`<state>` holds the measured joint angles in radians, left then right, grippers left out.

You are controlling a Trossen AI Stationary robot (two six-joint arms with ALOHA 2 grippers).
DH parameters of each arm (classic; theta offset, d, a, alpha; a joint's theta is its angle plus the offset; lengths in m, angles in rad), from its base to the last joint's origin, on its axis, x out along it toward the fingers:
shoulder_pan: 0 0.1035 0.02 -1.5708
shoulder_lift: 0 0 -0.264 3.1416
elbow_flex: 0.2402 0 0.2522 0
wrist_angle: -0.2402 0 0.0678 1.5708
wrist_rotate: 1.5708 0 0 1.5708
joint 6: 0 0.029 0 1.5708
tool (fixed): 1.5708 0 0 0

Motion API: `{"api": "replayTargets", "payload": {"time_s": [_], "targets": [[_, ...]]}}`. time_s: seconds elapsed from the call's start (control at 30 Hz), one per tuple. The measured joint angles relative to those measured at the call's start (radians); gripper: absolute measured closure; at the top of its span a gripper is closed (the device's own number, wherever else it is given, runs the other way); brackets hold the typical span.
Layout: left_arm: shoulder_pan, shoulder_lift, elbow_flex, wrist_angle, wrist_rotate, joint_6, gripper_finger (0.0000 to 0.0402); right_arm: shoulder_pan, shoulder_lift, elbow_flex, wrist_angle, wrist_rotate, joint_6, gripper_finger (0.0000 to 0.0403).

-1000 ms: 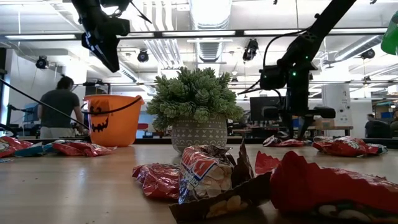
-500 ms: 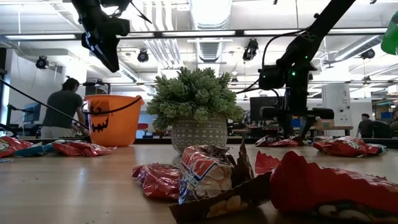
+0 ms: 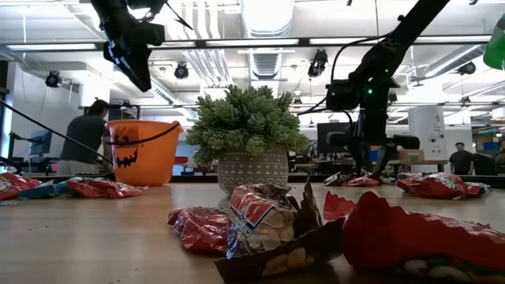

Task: Sort candy
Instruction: Put the brown chocolate into the black bucket

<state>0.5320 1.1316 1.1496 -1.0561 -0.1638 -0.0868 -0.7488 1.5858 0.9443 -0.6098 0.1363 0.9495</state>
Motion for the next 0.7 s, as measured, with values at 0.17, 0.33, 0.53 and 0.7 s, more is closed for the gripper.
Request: {"api": "replayTargets", "payload": {"time_s": [0.17, 0.33, 0.53, 0.7], "targets": [[0.000, 0.000, 0.000, 0.000, 0.000, 0.016, 0.0276, 0.000, 0.000, 0.000, -0.001, 0.021, 0.009, 0.0225], [0.000, 0.000, 0.000, 0.000, 0.000, 0.023, 0.0276, 0.000, 0.000, 0.000, 0.018, 0.042, 0.045, 0.0225], [0.000, 0.000, 0.000, 0.000, 0.000, 0.023, 0.0276, 0.000, 0.000, -0.001, 0.025, 0.048, 0.062, 0.0230], [0.000, 0.000, 0.000, 0.000, 0.000, 0.023, 0.0276, 0.000, 0.000, -0.008, 0.025, 0.047, 0.064, 0.0245]]}}
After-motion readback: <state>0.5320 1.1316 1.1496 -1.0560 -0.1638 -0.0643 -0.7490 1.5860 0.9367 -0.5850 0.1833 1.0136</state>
